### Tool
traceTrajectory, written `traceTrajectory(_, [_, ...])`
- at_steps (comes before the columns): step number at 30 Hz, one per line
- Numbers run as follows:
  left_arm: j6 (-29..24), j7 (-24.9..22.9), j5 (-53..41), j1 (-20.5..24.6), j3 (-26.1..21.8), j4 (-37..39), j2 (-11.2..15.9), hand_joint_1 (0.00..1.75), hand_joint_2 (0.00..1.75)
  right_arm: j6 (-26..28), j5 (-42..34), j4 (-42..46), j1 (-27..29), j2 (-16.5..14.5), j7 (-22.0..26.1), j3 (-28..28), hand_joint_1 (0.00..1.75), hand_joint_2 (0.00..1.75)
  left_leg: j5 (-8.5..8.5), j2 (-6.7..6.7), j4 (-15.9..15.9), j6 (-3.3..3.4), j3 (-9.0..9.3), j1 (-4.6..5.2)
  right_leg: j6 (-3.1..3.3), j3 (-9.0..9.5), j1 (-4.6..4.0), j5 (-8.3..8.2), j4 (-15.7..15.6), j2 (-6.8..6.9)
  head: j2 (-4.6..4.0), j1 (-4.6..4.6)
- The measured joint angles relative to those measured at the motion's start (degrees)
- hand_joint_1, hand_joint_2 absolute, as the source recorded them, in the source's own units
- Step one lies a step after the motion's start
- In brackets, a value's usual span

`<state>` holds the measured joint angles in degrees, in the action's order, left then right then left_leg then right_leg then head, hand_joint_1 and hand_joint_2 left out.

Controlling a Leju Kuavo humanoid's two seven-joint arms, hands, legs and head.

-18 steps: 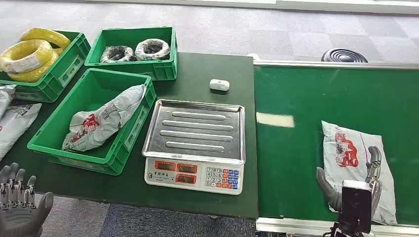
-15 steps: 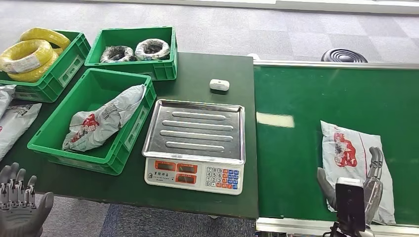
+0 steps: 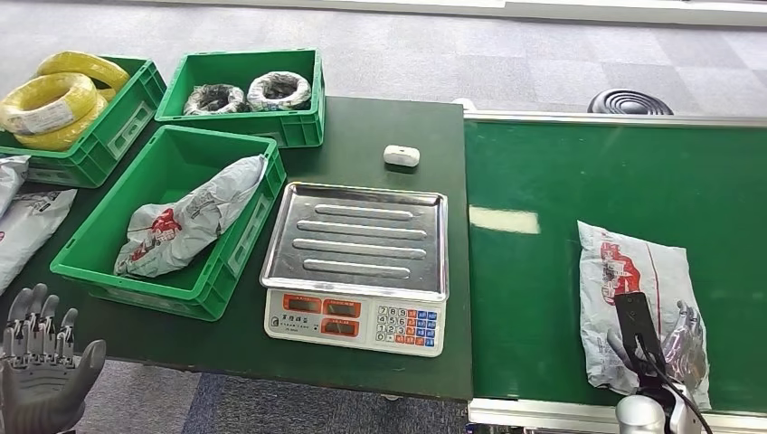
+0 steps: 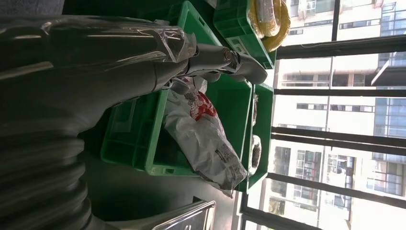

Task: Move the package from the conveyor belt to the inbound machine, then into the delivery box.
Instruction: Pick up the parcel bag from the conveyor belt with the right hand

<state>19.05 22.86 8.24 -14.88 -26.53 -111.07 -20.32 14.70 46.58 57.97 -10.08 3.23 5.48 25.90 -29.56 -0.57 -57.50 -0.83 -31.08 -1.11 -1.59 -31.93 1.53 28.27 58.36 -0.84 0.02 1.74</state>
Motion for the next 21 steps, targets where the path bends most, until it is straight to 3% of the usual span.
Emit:
traceTrajectory(7, [-0.1,0.4,0.0,0.5,0.3,0.7,1.0,0.00,1.75,-12.3,0.3,-13.0,-6.0,5.9,-2.6,-0.2,0.03,1.75,0.00,0.01,0.0,0.00,-0.01,0.00,0.00,0.01,0.00,0.00,0.0,0.00,0.00,0.00])
traceTrajectory(11, [-0.4,0.3,0.1,-0.1,0.3,0.7,1.1,0.00,1.75,-15.8,-2.3,-16.4,-7.5,8.7,-5.3,-2.6,1.51,1.75,-0.01,0.00,0.0,0.01,0.06,0.00,0.00,0.10,0.00,0.00,0.0,0.00,0.00,-0.01])
traceTrajectory(13, [-0.5,0.1,0.1,-0.4,0.3,0.5,1.1,0.00,1.75,-16.6,-4.2,-16.9,-7.7,9.6,-6.3,-3.9,1.59,1.75,-0.01,0.00,0.0,0.01,0.11,0.00,0.00,0.17,0.00,0.01,0.0,0.00,0.00,-0.01])
traceTrajectory(21, [-0.2,-0.3,0.1,-1.4,0.0,-0.3,0.7,0.00,1.75,-19.0,-8.7,-16.9,-8.4,11.5,-7.0,-6.1,1.66,1.75,-0.02,0.09,0.0,0.02,0.32,0.00,0.00,0.35,-0.01,0.00,0.0,-0.02,0.00,-0.01])
